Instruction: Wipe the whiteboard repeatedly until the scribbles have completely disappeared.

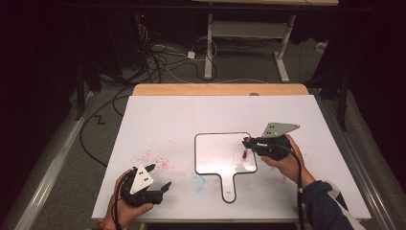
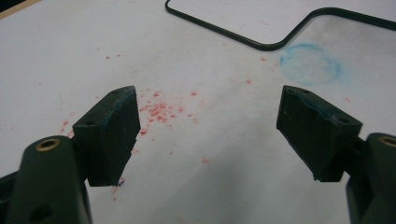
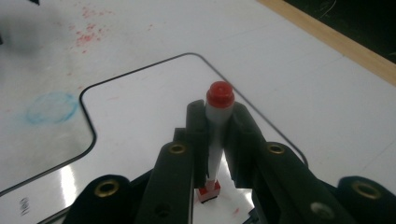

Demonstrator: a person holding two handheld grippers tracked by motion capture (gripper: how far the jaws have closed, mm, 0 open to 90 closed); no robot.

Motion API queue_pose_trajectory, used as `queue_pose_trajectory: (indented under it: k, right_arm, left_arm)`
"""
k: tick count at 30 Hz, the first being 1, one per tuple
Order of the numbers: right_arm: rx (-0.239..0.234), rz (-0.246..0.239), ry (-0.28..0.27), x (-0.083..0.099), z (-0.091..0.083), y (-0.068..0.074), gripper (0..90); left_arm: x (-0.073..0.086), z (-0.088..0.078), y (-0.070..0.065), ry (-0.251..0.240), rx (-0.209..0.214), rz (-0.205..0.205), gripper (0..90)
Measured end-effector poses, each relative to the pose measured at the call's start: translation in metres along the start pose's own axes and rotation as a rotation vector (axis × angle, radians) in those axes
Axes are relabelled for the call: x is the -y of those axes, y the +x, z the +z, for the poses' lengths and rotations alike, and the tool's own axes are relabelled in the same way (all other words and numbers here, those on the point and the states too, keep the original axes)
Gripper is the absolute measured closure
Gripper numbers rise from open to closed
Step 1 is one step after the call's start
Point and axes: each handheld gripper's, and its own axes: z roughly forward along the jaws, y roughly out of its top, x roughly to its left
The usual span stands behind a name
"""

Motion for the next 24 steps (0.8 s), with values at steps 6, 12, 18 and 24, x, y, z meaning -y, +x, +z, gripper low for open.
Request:
queue_pose_trajectory:
  k: [6,12,18,24]
  right_arm:
    - [-0.015,-0.016,0.023,0.004,-0.012,0.012,81.2]
    - [0.093,0.031,-0.041,0.01,-0.004,-0.006,81.2]
    - [0.012,0.009,-0.009,0.011,-0.015,0.004,81.2]
    - [0.059,-0.022,0.022,0.013,-0.022,0.011,81.2]
  left_arm:
    - [-0.001,0.001,0.0,0.003,0.007,0.003,20.9]
    - [-0.002,0.003,-0.001,0.007,0.01,0.005,20.9]
    - [-0.001,0.003,-0.001,0.009,0.017,0.0,20.9]
    - [-0.002,0.002,-0.003,0.007,0.018,0.009,20.9]
